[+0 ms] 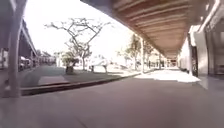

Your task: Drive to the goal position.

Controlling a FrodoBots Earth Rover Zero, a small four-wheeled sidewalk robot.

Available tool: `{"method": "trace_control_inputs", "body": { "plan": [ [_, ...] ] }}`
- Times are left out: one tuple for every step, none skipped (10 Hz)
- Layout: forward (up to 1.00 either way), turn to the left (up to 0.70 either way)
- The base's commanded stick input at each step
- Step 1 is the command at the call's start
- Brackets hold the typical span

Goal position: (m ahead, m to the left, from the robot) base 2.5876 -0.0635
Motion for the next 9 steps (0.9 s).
{"method": "trace_control_inputs", "body": {
  "plan": [
    [0.7, 0.0],
    [0.7, 0.0],
    [0.7, 0.0],
    [0.7, 0.0],
    [0.7, 0.0],
    [0.7, 0.0],
    [0.7, 0.0],
    [0.7, 0.0],
    [0.7, 0.0]
  ]
}}
